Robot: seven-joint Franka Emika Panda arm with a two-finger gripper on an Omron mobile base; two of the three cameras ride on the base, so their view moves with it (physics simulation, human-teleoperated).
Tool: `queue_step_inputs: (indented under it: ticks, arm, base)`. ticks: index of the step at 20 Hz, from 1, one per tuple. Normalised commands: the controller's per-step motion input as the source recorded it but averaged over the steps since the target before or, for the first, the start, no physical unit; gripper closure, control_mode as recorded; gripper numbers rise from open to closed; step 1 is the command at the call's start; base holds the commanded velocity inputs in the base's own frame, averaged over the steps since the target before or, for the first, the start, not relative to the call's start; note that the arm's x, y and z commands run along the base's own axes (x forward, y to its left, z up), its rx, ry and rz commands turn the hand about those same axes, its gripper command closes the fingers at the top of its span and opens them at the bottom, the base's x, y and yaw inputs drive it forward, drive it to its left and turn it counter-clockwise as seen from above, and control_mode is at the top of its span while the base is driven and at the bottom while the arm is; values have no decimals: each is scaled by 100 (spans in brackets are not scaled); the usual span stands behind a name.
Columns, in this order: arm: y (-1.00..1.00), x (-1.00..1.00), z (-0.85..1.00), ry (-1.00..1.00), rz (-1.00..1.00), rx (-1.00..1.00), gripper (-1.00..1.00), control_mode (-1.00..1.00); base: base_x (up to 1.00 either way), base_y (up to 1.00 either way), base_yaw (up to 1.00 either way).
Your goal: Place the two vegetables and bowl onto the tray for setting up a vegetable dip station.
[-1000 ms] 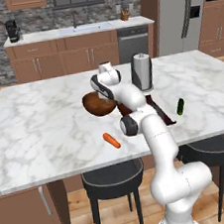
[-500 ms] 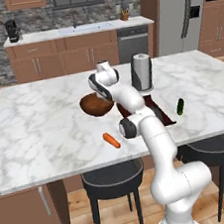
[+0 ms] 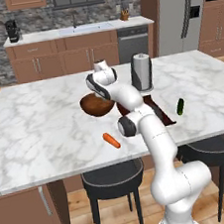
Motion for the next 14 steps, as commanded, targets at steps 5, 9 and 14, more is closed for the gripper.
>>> queue_step_inputs:
  ticks: [5,9,14]
  arm:
    - [-1,-2,3,-2,0,0,-100,-100]
    - [-7,-6,13,0,-1,0,-100,-100]
    - [-11,-18,0,-2,-2,0,-100,-100]
  base:
    - [0,0,0]
    - [0,0,0]
    - [0,0,0]
